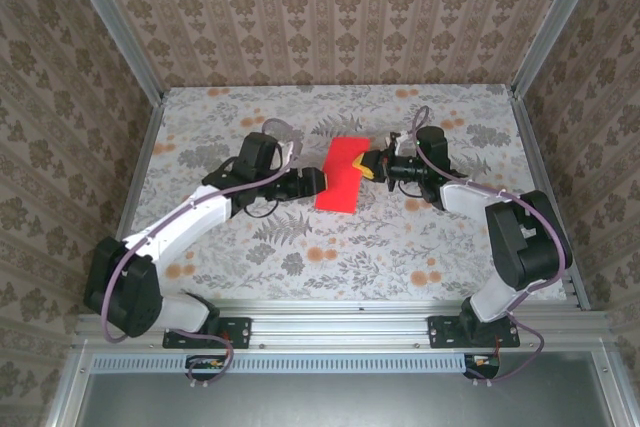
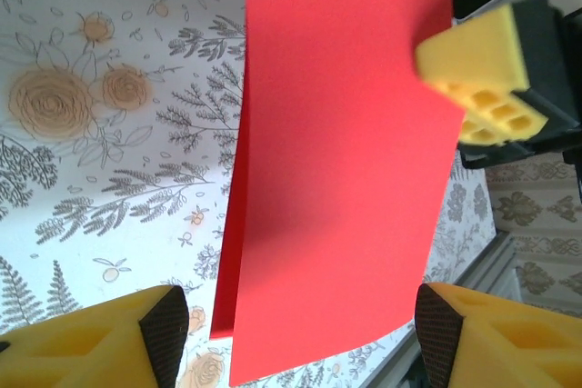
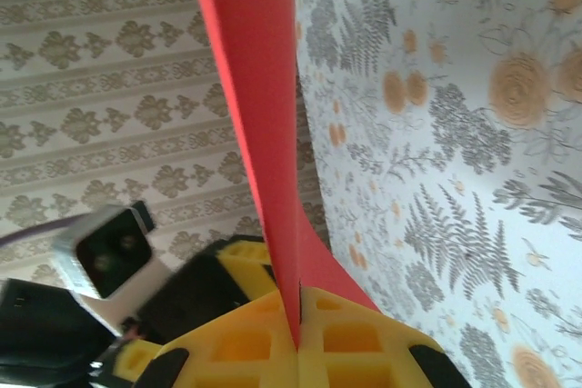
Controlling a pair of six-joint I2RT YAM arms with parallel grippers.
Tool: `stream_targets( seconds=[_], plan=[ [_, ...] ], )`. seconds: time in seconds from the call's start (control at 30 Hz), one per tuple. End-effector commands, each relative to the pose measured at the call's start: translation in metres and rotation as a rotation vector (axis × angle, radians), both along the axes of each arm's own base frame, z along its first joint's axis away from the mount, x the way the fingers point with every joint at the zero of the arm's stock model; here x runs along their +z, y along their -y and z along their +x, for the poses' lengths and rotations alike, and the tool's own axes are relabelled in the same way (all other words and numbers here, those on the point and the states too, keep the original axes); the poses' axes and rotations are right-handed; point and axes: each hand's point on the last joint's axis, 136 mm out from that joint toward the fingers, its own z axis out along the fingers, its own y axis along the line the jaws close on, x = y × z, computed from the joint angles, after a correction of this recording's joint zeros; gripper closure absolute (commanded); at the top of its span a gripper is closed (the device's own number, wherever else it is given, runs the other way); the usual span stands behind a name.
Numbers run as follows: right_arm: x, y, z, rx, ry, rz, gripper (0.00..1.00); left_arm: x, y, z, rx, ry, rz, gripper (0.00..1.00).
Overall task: Fold a paper plane with a square sheet of paper (pick it up from the middle)
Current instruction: Place the paper at the center of the table.
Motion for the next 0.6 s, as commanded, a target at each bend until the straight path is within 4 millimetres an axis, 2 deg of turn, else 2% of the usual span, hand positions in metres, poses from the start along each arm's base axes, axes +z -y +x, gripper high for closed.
stream_targets(
  seconds=[0.0, 0.2, 0.57],
  plan=[
    [0.036, 0.001, 0.006, -0.009, 0.054, 0.063, 1.0, 0.017, 0.001, -0.006, 0.012, 0.002, -0.081, 0.3],
    [0.045, 0.0, 0.01, -0.015, 0.063, 0.08, 1.0, 0.023, 0.008, -0.01, 0.01, -0.019, -0.163, 0.31],
    [0.05, 0.001, 0.01, -0.021, 0.07, 0.09, 1.0, 0.022, 0.01, -0.013, -0.001, -0.025, -0.17, 0.43]
  ],
)
